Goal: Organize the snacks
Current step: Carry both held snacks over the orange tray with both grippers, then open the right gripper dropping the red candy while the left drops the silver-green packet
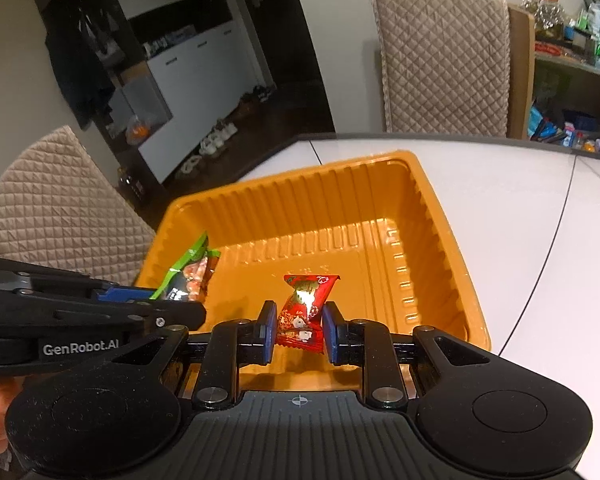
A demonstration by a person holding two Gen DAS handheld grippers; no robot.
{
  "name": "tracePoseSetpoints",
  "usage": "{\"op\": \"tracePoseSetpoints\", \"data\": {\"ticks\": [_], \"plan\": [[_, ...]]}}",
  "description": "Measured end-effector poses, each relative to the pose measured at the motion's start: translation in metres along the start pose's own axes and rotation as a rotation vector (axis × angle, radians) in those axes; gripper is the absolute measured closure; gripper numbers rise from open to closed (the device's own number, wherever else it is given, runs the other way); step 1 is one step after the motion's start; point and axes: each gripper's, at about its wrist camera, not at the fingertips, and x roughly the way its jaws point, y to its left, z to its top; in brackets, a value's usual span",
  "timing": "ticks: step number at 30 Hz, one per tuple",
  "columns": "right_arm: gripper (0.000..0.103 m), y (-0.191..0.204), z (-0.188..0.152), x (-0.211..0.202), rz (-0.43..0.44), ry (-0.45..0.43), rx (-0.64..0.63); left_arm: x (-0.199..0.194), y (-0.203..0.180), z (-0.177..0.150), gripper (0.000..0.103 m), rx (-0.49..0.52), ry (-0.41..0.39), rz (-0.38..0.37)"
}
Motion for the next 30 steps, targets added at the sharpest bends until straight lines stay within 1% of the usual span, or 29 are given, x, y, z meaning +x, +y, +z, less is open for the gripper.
{"op": "tracePoseSetpoints", "data": {"ticks": [5, 10, 14, 17, 19, 20, 21, 22, 23, 30], "plan": [[0.078, -0.010, 0.001, 0.019, -0.010, 0.028, 0.006, 0.018, 0.006, 0.005, 0.083, -0.029, 0.026, 0.007], [0.078, -0.015, 0.004, 0.031, -0.019, 0.038, 0.009, 0.030, 0.007, 0.007, 0.083, -0.029, 0.038, 0.023], [0.078, -0.014, 0.004, 0.032, -0.028, 0.021, 0.009, 0.036, 0.008, 0.011, 0.083, -0.031, 0.030, 0.024], [0.078, -0.017, 0.007, 0.033, -0.020, 0.010, 0.031, 0.037, 0.010, 0.013, 0.081, -0.035, 0.025, 0.008], [0.072, -0.018, 0.008, 0.033, -0.023, 0.005, 0.046, 0.035, 0.012, 0.013, 0.075, -0.047, 0.004, 0.000], [0.060, -0.018, 0.008, 0.031, -0.032, -0.003, 0.052, 0.034, 0.012, 0.014, 0.070, -0.048, -0.002, -0.004], [0.051, -0.018, 0.007, 0.028, -0.044, -0.016, 0.058, 0.033, 0.012, 0.014, 0.069, -0.046, -0.008, -0.005], [0.048, -0.018, 0.007, 0.026, -0.051, -0.027, 0.062, 0.032, 0.012, 0.014, 0.069, -0.043, -0.010, -0.005], [0.047, -0.018, 0.007, 0.023, -0.047, -0.031, 0.067, 0.030, 0.012, 0.014, 0.069, -0.037, -0.009, -0.009], [0.047, -0.017, 0.003, 0.000, -0.048, -0.051, 0.097, 0.016, 0.009, 0.008, 0.068, -0.020, -0.007, -0.021]]}}
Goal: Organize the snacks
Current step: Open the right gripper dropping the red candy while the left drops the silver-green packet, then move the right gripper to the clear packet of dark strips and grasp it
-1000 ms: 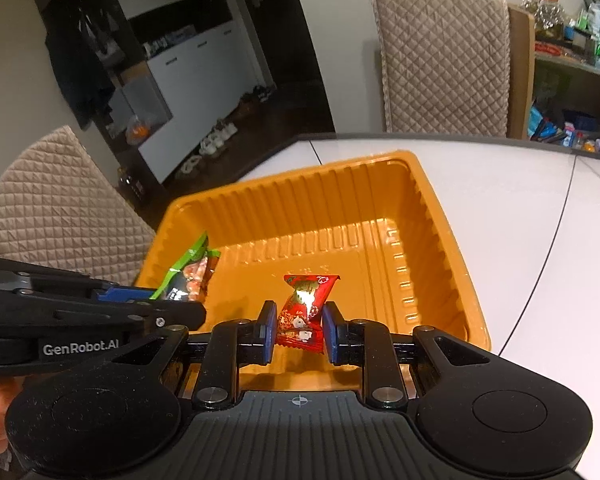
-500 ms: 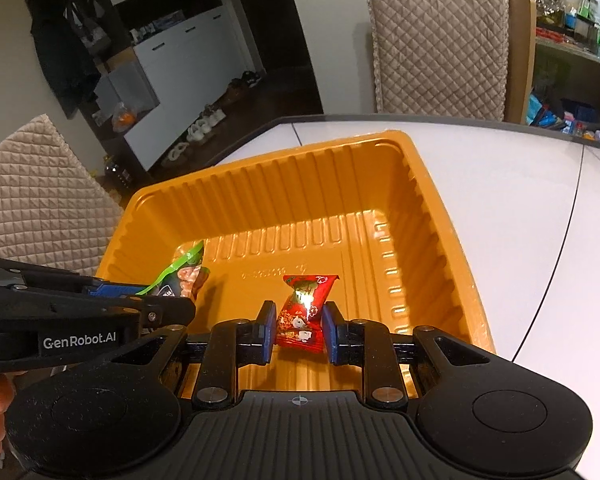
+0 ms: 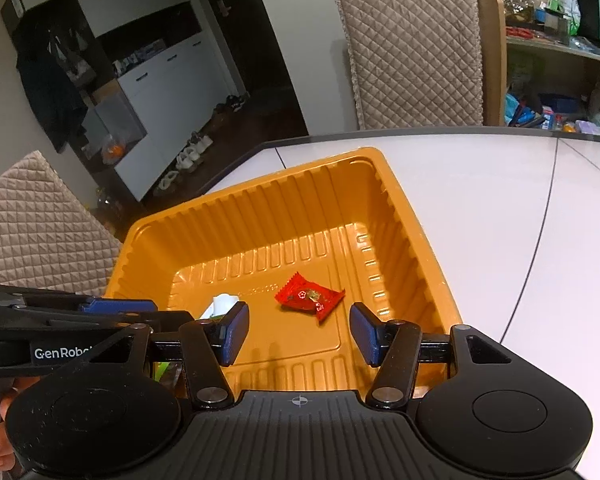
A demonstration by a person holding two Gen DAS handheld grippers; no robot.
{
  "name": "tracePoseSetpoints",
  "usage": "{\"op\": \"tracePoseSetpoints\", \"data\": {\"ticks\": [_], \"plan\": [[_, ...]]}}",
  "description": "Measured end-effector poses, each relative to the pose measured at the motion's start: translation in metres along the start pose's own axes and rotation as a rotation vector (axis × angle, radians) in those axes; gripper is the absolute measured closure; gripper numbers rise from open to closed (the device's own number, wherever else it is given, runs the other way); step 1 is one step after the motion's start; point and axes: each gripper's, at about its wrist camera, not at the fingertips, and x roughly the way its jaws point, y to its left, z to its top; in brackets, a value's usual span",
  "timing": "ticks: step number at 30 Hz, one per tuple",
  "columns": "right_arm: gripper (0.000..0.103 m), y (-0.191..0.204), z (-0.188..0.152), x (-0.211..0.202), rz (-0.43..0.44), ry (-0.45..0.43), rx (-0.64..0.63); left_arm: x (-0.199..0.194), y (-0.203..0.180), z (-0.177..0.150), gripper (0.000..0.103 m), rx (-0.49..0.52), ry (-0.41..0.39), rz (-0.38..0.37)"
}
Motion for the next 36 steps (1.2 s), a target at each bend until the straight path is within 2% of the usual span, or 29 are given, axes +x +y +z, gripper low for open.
{"op": "tracePoseSetpoints", "data": {"ticks": [1, 3, 9, 12, 19, 24, 31, 36], "plan": [[0.047, 0.000, 0.000, -0.004, 0.001, -0.004, 0.006, -0.003, -0.001, -0.001, 0.067, 0.006, -0.001, 0.000], [0.047, 0.000, -0.001, -0.013, 0.005, -0.014, 0.021, -0.008, -0.003, -0.003, 0.060, 0.018, 0.000, 0.008], [0.046, 0.004, -0.010, -0.042, 0.002, -0.036, 0.054, -0.031, -0.006, -0.010, 0.056, 0.032, -0.025, -0.011], [0.046, 0.005, -0.016, -0.058, -0.003, -0.046, 0.075, -0.042, -0.009, -0.015, 0.050, 0.041, -0.032, -0.014], [0.044, 0.009, -0.040, -0.100, -0.008, -0.061, 0.109, -0.071, -0.015, -0.037, 0.049, 0.074, -0.042, -0.048], [0.033, 0.009, -0.065, -0.130, 0.000, -0.073, 0.146, -0.088, -0.018, -0.057, 0.049, 0.092, -0.037, -0.070], [0.032, 0.016, -0.100, -0.163, -0.077, -0.066, 0.104, -0.100, -0.022, -0.087, 0.049, 0.117, -0.011, -0.096], [0.032, 0.011, -0.122, -0.177, -0.108, -0.046, 0.157, -0.104, -0.025, -0.108, 0.049, 0.149, 0.007, -0.103]]}}
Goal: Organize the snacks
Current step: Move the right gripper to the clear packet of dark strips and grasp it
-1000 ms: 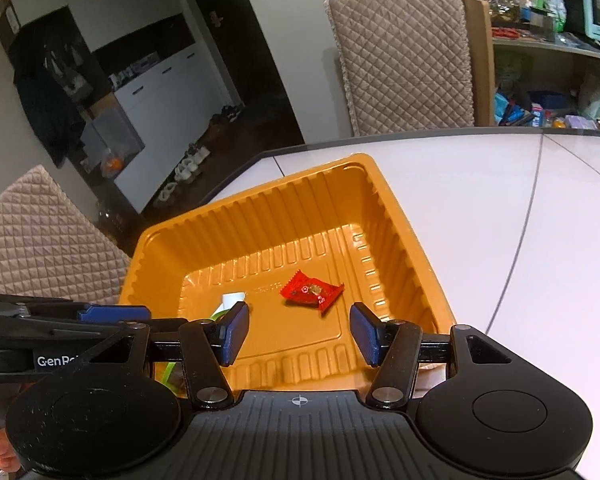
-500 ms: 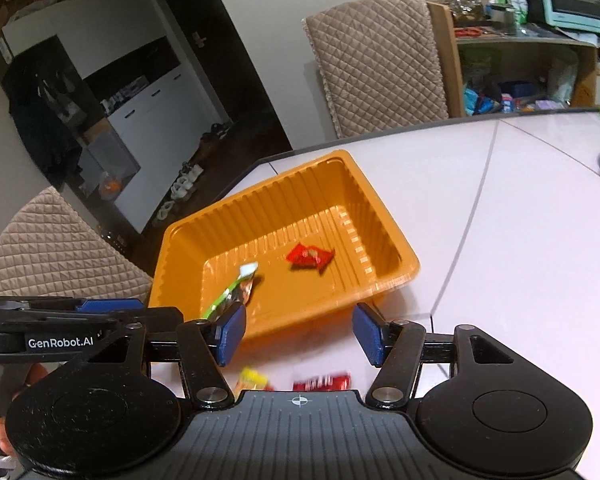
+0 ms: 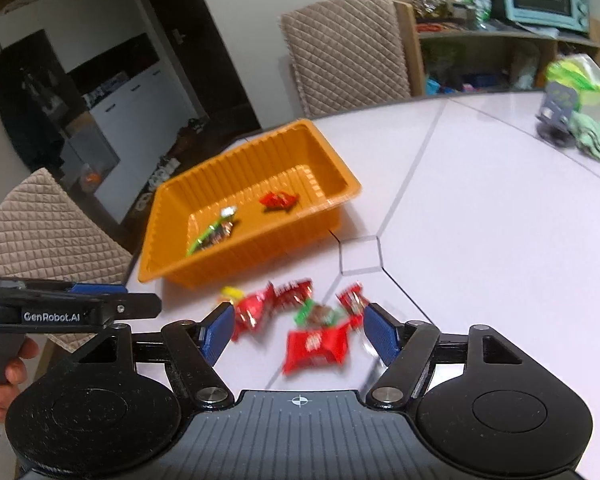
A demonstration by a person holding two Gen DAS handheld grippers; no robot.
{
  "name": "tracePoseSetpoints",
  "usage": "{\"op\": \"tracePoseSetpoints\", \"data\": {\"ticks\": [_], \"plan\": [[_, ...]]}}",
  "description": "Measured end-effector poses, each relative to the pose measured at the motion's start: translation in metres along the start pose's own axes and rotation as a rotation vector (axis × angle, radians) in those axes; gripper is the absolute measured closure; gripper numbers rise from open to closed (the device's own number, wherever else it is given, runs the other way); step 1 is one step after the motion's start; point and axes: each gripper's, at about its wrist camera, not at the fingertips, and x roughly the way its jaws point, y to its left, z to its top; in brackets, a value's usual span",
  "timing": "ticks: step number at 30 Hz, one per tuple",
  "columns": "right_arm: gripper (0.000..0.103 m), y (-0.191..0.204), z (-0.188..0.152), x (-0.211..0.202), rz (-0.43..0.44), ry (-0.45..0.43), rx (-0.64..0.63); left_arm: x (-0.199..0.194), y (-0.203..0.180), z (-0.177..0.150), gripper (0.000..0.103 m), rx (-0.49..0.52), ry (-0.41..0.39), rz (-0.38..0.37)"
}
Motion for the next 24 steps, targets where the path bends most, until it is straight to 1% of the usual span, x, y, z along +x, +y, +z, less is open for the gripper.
{"op": "tracePoseSetpoints", "data": {"ticks": [3, 7, 10, 16, 24], "plan": [[0.032, -0.007, -0.010, -0.007, -0.017, 0.020, 0.045, -0.001, -0.006, -0.011, 0.049, 0.025, 0.009, -0.007], [0.032, -0.010, -0.024, -0.013, -0.057, 0.043, 0.039, 0.000, -0.015, -0.025, 0.049, 0.063, 0.020, -0.007], [0.032, -0.012, -0.033, -0.013, -0.093, 0.063, 0.044, 0.002, -0.019, -0.033, 0.049, 0.072, 0.030, -0.011], [0.032, -0.016, -0.046, -0.009, -0.123, 0.084, 0.057, 0.004, -0.021, -0.040, 0.049, 0.081, 0.029, -0.012], [0.032, -0.018, -0.054, -0.001, -0.146, 0.106, 0.068, 0.007, -0.023, -0.046, 0.049, 0.088, 0.036, -0.016]]}}
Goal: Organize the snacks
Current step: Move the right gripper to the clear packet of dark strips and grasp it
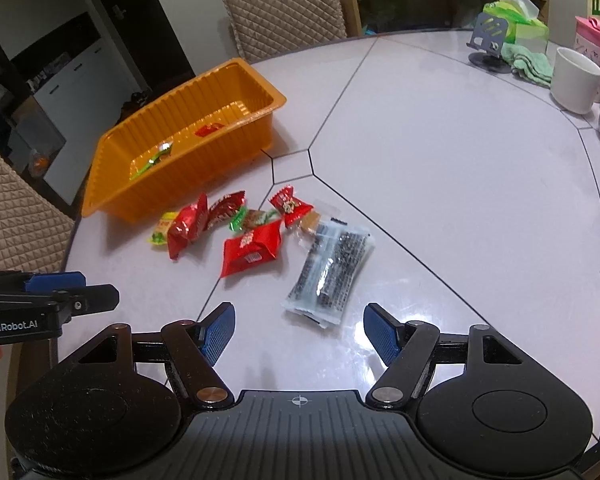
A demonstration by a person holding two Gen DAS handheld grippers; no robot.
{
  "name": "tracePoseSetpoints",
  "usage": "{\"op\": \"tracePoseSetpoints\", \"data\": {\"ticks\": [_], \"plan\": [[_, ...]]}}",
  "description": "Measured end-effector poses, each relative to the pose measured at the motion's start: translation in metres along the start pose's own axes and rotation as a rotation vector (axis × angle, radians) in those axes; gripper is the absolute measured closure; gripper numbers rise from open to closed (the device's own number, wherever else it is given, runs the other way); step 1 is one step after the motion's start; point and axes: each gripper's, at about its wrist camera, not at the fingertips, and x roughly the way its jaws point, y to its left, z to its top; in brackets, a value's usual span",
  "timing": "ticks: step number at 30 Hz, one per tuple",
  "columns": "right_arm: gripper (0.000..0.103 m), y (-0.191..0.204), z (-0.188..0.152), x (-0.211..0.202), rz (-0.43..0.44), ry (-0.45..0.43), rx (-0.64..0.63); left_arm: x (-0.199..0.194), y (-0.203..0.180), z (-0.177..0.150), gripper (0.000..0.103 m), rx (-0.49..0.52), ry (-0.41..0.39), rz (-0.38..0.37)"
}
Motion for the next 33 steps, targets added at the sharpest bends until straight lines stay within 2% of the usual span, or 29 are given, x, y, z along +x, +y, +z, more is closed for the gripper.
{"op": "tracePoseSetpoints", "data": {"ticks": [18, 21, 27, 33], "plan": [[0.033, -0.004, 0.007, 0.025, -0.079, -0.031, 0.036, 0.015, 0.004, 0.000, 0.049, 0.026, -0.007, 0.001], [0.043, -0.003, 0.008, 0.032, -0.086, -0.035, 0.048, 0.018, 0.006, 0.001, 0.049, 0.032, -0.005, 0.003], [0.049, -0.006, 0.012, 0.045, -0.108, -0.038, 0.091, 0.023, 0.008, 0.003, 0.049, 0.037, -0.002, 0.000], [0.051, -0.005, 0.015, 0.056, -0.127, -0.038, 0.089, 0.030, 0.008, 0.006, 0.049, 0.056, -0.001, -0.004]]}}
